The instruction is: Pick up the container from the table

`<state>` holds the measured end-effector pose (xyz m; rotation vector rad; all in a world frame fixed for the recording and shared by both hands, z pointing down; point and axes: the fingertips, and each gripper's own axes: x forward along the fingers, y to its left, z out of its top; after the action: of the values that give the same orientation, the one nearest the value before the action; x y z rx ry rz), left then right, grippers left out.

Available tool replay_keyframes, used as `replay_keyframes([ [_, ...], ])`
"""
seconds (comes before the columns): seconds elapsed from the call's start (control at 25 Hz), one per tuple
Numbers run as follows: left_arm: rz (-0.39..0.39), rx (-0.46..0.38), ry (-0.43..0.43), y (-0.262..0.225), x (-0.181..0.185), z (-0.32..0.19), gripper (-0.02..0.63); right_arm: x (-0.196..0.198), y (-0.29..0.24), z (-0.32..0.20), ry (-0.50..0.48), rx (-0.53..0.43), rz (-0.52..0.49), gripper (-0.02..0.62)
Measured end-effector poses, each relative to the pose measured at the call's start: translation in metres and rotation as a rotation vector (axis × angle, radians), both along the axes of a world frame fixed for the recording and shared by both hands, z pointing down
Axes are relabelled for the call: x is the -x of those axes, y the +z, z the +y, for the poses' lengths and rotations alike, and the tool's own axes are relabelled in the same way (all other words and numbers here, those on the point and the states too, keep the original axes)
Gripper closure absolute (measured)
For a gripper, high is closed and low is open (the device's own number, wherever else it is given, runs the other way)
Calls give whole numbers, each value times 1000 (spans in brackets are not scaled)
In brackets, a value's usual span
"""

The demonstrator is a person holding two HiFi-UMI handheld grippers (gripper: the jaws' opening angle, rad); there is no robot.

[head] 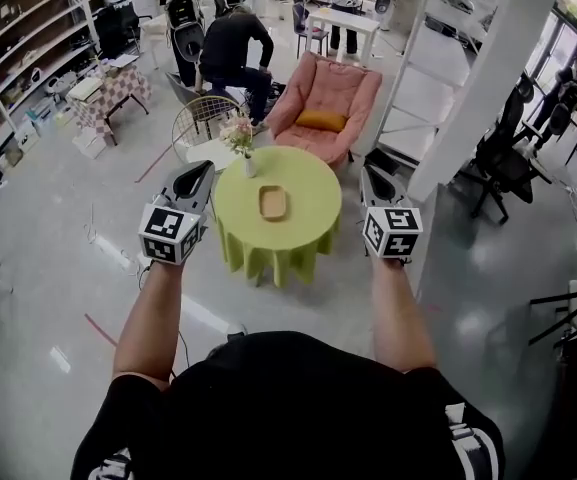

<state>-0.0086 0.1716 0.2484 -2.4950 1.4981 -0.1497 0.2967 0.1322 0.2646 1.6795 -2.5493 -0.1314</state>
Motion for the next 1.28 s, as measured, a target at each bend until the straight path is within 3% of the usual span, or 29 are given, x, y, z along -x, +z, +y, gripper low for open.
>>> replay_keyframes([
  [0.28, 23, -3, 6, 7, 7, -19, 588, 8, 6, -16, -1, 11, 24, 588],
  [0.56, 54, 10, 35, 14, 26, -71, 588, 23, 8, -57, 36, 30, 44, 588],
  [1.28, 64, 78, 96, 44, 117, -215, 588, 106, 25, -189, 93, 86, 61, 588],
])
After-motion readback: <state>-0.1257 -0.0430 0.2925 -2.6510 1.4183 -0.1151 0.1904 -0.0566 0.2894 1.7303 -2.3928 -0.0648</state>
